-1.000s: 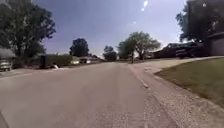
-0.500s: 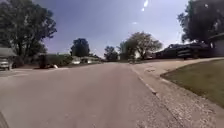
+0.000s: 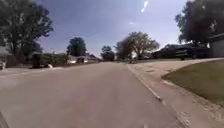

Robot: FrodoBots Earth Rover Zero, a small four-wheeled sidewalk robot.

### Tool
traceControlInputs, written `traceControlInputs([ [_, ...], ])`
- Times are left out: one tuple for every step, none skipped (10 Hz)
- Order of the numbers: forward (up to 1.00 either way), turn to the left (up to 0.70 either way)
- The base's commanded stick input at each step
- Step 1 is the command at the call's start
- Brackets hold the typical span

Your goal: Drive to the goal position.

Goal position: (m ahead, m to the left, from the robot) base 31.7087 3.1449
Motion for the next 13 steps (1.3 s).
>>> traceControlInputs([
  [0.70,0.00],
  [0.70,0.00],
  [0.70,0.00],
  [0.70,0.00],
  [0.70,0.00],
  [0.70,-0.21],
  [0.70,-0.31],
  [0.70,-0.31],
  [0.70,0.00],
  [0.70,0.00],
  [0.70,0.00],
  [0.70,0.00],
  [0.70,0.00],
])
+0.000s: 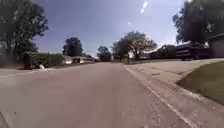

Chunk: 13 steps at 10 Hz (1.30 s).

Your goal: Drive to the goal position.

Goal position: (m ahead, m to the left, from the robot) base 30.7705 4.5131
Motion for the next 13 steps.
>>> traceControlInputs([
  [0.70,0.00],
  [0.70,0.00],
  [0.70,0.00],
  [0.70,0.00],
  [0.70,0.00],
  [0.70,0.00],
  [0.70,0.00],
  [0.70,0.00],
  [0.70,0.00],
  [0.70,0.00],
  [0.70,0.00],
  [0.70,0.00],
  [0.70,0.00],
])
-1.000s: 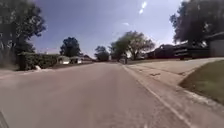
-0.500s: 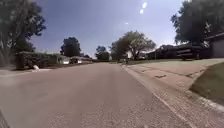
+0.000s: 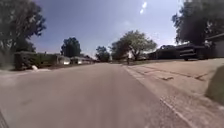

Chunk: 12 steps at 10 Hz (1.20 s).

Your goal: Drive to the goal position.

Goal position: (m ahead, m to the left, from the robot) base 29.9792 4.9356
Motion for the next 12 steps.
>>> traceControlInputs([
  [0.70,0.00],
  [0.70,0.00],
  [0.70,0.00],
  [0.70,0.00],
  [0.70,0.00],
  [0.70,0.00],
  [0.70,0.00],
  [0.70,0.00],
  [0.70,0.00],
  [0.70,0.00],
  [0.70,0.00],
  [0.70,-0.03],
])
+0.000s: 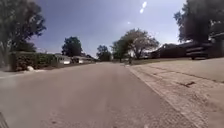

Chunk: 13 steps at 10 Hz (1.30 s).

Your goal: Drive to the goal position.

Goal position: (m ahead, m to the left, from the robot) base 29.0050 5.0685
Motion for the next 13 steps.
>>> traceControlInputs([
  [0.70,-0.35],
  [0.70,-0.35],
  [0.70,-0.22],
  [0.70,0.00],
  [0.70,0.00],
  [0.70,0.00],
  [0.70,0.00],
  [0.70,0.00],
  [0.70,0.00],
  [0.70,0.00],
  [0.70,0.00],
  [0.70,0.00],
  [0.70,0.00],
])
